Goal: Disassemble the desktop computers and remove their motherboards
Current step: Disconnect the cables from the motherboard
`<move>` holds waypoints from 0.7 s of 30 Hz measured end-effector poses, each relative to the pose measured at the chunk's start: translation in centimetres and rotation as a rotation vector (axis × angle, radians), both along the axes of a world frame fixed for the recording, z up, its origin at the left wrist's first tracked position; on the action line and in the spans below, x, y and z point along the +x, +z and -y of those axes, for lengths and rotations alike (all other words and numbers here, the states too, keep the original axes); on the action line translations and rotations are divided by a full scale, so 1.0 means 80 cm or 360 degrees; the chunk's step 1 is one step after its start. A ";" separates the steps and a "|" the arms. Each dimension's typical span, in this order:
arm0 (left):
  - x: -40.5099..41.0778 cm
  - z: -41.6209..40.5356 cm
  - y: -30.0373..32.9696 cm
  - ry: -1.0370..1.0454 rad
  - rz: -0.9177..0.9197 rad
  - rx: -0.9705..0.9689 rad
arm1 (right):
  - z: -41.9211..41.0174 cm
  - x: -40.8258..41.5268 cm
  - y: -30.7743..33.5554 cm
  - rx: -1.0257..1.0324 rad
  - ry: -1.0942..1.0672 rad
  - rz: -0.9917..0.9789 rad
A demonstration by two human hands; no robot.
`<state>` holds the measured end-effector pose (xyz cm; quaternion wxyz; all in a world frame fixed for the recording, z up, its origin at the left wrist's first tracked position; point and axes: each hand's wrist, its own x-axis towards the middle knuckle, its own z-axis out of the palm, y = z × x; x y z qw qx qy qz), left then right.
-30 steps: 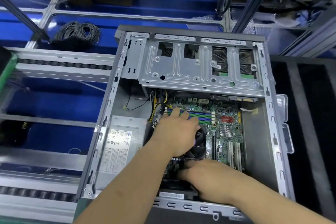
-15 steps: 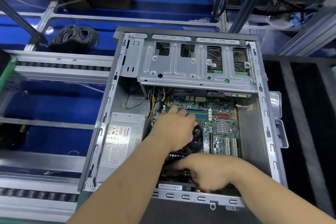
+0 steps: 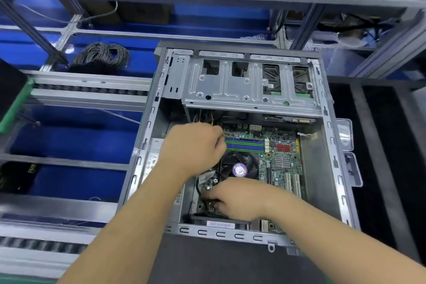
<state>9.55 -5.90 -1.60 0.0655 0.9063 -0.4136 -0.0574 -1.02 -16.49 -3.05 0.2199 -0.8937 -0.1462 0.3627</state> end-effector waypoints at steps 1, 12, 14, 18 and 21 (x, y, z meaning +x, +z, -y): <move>-0.001 -0.001 -0.001 0.0087 -0.0048 -0.0081 | -0.005 0.005 0.002 -0.0098 0.0094 0.0045; 0.002 0.001 -0.013 0.0207 0.0003 -0.0165 | -0.034 0.015 0.003 -0.0562 0.0767 0.0451; 0.003 0.000 -0.014 0.0209 0.0006 -0.0175 | -0.035 0.014 0.000 -0.0536 0.0671 0.0466; 0.004 0.001 -0.015 0.0240 0.0033 -0.0213 | -0.026 0.016 0.000 -0.0415 0.0515 0.0448; 0.006 0.002 -0.015 0.0270 0.0048 -0.0236 | -0.003 0.006 0.001 -0.0133 0.0236 0.0512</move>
